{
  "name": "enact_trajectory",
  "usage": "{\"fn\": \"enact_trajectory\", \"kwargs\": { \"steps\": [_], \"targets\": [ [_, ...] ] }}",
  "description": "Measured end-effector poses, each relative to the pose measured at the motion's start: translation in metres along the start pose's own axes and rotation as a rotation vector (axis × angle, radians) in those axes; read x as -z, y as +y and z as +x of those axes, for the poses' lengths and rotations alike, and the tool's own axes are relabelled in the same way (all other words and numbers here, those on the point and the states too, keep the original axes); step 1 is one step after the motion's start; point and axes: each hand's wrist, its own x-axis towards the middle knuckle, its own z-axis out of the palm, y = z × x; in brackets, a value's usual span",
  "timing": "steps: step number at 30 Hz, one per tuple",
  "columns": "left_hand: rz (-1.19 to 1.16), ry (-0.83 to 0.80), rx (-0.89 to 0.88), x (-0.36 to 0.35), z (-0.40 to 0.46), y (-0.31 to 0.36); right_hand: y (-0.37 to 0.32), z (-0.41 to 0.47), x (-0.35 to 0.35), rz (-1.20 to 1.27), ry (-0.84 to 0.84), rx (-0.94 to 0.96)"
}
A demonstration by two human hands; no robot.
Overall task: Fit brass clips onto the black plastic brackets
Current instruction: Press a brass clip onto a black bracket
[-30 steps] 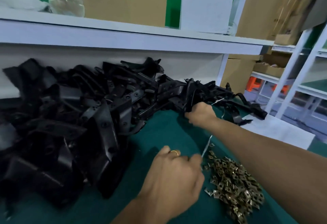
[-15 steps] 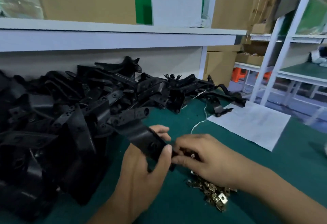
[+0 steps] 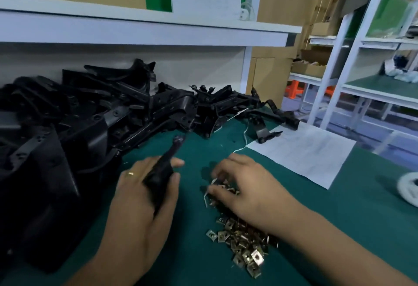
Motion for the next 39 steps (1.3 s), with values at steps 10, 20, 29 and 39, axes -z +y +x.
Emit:
{"fn": "enact_trajectory", "kwargs": {
  "steps": [10,20,29,39],
  "targets": [
    [0.325,-0.598,-0.085,-0.003,0.001,0.013,0.012,0.000,0.000,-0.076,-0.122,-0.005],
    [-0.333,-0.882,0.121,0.019,0.019,-0.001,0.007,-0.001,0.003,-0.019,-0.147,-0.020],
    [0.232,-0.569,-0.092,0.009,0.006,0.002,-0.003,-0.003,0.007,0.090,-0.207,0.026],
    [0.183,-0.364,-0.022,0.008,0.006,0.000,-0.011,-0.006,0.006,0.217,-0.258,0.028]
  ]
}}
